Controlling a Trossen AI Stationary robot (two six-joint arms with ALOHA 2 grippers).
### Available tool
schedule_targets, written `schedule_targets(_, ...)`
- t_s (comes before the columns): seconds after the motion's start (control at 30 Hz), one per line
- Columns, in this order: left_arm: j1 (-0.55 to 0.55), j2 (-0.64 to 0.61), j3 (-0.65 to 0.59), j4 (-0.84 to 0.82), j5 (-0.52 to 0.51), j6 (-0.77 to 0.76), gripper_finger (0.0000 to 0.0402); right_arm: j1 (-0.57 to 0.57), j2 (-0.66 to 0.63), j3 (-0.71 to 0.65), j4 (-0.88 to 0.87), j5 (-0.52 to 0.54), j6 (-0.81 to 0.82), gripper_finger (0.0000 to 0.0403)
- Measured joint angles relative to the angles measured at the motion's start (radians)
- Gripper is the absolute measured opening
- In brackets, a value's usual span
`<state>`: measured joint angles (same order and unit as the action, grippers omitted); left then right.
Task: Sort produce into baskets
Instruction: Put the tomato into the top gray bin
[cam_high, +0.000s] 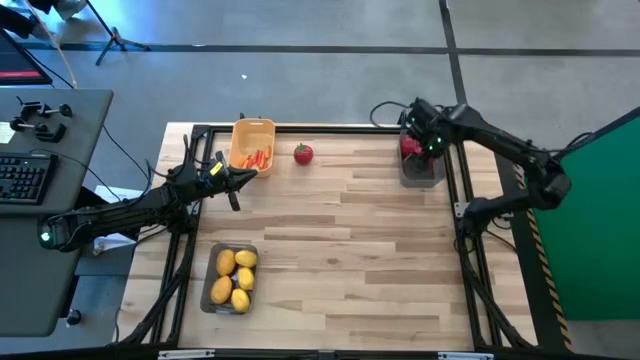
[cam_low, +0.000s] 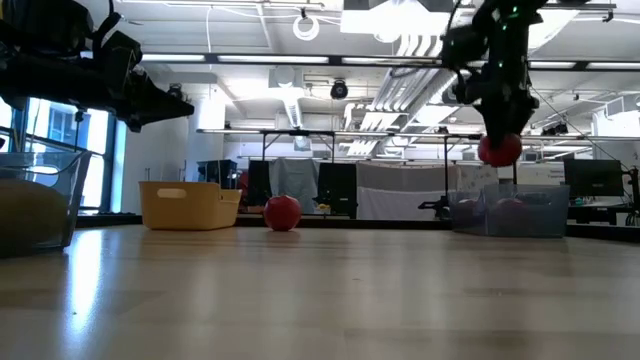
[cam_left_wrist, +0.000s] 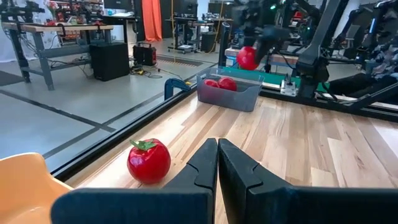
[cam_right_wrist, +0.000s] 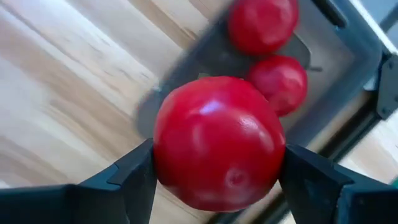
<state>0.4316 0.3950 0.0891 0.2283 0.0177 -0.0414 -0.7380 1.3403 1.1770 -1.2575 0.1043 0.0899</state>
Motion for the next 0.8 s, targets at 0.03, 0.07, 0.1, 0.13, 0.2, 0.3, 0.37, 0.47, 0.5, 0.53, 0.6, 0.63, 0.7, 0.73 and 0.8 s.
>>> schedule_targets(0.03,0.0,0.0,0.0,0.0,0.0,0.0,0.0,-0.027,0.017,0.0,-0.006,0.0,-0.022,0.0264)
schedule_targets(0.07,0.0,0.0,0.0,0.0,0.0,0.0,0.0,-0.049,0.037,0.0,-0.009,-0.002,-0.043,0.0264)
schedule_targets(0.1,0.0,0.0,0.0,0.0,0.0,0.0,0.0,-0.065,0.056,0.0,-0.009,-0.003,-0.057,0.0264)
schedule_targets(0.13,0.0,0.0,0.0,0.0,0.0,0.0,0.0,-0.078,0.076,0.0,-0.008,-0.004,-0.069,0.0264)
schedule_targets(0.2,0.0,0.0,0.0,0.0,0.0,0.0,0.0,-0.097,0.116,-0.001,-0.008,-0.006,-0.091,0.0264)
schedule_targets(0.3,0.0,0.0,0.0,-0.001,0.0,0.0,0.0,-0.114,0.171,-0.001,-0.006,-0.007,-0.107,0.0264)
schedule_targets(0.37,0.0,0.0,0.0,-0.003,0.0,0.001,0.0,-0.12,0.197,-0.002,-0.007,-0.007,-0.113,0.0264)
schedule_targets(0.47,0.0,0.0,0.0,-0.007,0.0,0.012,0.0,-0.12,0.22,-0.002,-0.01,-0.007,-0.113,0.0264)
schedule_targets(0.5,0.0,0.0,0.0,-0.008,-0.001,0.017,0.0,-0.12,0.222,-0.002,-0.01,-0.007,-0.109,0.0264)
schedule_targets(0.53,0.0,0.0,0.0,-0.008,-0.002,0.018,0.0,-0.12,0.225,-0.002,-0.012,-0.008,-0.105,0.0264)
schedule_targets(0.6,0.0,0.0,0.0,-0.013,-0.003,0.019,0.0,-0.12,0.226,-0.01,-0.016,-0.012,-0.096,0.0264)
schedule_targets(0.63,0.0,0.0,0.0,-0.016,-0.003,0.019,0.0,-0.12,0.226,-0.018,-0.018,-0.012,-0.088,0.0264)
schedule_targets(0.7,0.0,0.0,0.0,-0.024,-0.003,0.019,0.0,-0.121,0.226,-0.047,-0.024,-0.012,-0.071,0.0264)
schedule_targets(0.73,0.0,0.0,0.0,-0.026,-0.004,0.019,0.0,-0.122,0.226,-0.063,-0.024,-0.011,-0.07,0.0264)
schedule_targets(0.8,0.0,0.0,0.0,-0.026,-0.004,0.019,0.0,-0.123,0.226,-0.091,-0.009,-0.001,-0.057,0.0264)
